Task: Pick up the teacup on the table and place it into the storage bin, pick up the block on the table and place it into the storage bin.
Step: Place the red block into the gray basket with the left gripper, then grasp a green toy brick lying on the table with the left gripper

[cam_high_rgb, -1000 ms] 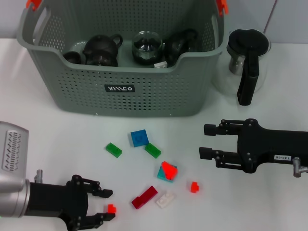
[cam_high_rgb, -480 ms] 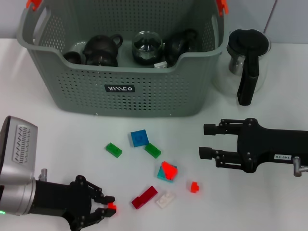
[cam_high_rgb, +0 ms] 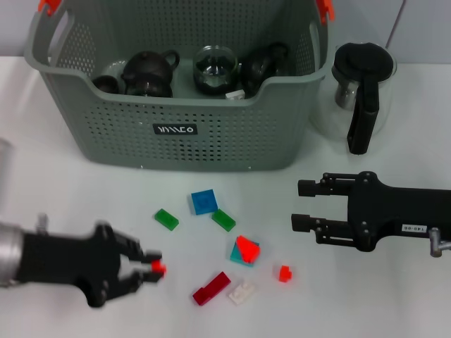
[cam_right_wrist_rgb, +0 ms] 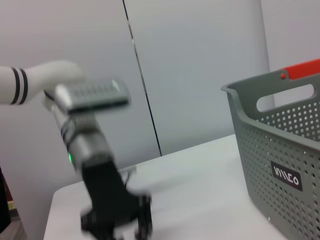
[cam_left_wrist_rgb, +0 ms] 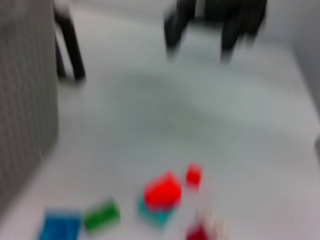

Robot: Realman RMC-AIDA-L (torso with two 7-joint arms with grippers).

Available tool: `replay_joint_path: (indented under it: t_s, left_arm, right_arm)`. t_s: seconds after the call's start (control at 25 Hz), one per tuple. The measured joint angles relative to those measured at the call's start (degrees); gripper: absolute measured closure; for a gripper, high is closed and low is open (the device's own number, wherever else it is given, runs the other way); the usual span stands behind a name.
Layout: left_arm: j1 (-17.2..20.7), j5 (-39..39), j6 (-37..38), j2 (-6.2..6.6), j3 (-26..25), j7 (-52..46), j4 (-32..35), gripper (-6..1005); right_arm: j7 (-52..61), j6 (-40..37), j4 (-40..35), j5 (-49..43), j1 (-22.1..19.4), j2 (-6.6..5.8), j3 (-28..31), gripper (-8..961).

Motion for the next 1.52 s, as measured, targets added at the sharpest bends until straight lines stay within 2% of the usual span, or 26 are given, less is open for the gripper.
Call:
replay_joint_path:
  t_s: [0.12,0.2,0.28,0.4,0.52,0.6,0.72,0.8,0.84,1.0,1.24,1.32,1.4,1.52]
  left_arm:
    - [-3.0,-5.6,8.4,1.23,-7.4,-6.2,-4.9,769]
    - [-5.6,-9.7,9.7,2.04,-10.6,-13.3,-8.2,763]
    - [-8.2,-12.3,9.0,2.75,-10.9,-20.3,-10.9,756]
    - [-13.6,-12.7,5.6,3.09,-9.7,-31.0,-15.8,746]
    - [-18.4,-11.2,-1.2,3.23,-6.1,-38.7,-18.5,736]
    - [-21.0,-9.5,-7.0,4.16,-1.4,-42.1,-17.7,729]
    - [-24.7,-4.8,-17.0,5.85,7.1,-45.0,-13.4,719]
    - [-26.7,-0.3,-23.4,6.1,11.8,-46.1,-9.8,713]
    - [-27.4,2.2,-26.3,5.92,13.8,-46.5,-8.1,709]
    - [-29.6,10.0,-35.8,3.93,18.7,-49.6,-3.7,696]
    - [-33.1,19.6,-40.1,2.61,22.1,-55.7,1.6,676]
    - [-32.7,20.3,-40.2,1.44,21.7,-56.2,-0.6,670]
    - [-30.8,19.1,-38.8,0.27,20.5,-56.3,-5.8,663]
    - [-24.3,12.3,-33.1,-0.53,18.8,-56.5,-18.8,653]
  right_arm:
    - [0.0,0.0,0.0,0.0,0.1,0.01,0.0,307]
    - [0.0,-0.1,0.0,0.0,0.1,0.01,0.0,307]
    - [0.0,-0.1,0.0,0.0,0.1,0.01,0.0,308]
    - [0.0,-0.1,0.0,0.0,0.2,0.12,0.0,309]
    - [0.0,-0.1,0.0,-0.1,0.2,0.23,0.0,309]
    - [0.0,-0.1,0.0,-0.1,0.3,0.28,-0.1,308]
    - [0.0,-0.2,-0.1,-0.1,0.3,0.35,-0.1,308]
    - [0.0,-0.3,0.0,-0.1,0.3,0.36,0.0,307]
    - [0.0,-0.3,0.0,-0.1,0.3,0.36,0.0,307]
    - [0.0,-0.5,-0.1,0.1,0.3,0.36,0.0,307]
    - [0.0,-0.9,-0.2,0.3,0.4,0.36,0.0,308]
    - [0.0,-0.8,-0.1,0.3,0.4,0.36,0.0,309]
    - [0.0,-0.7,-0.1,0.3,0.4,0.36,0.0,309]
    - [0.0,-1.1,-0.1,0.3,0.4,0.28,0.0,308]
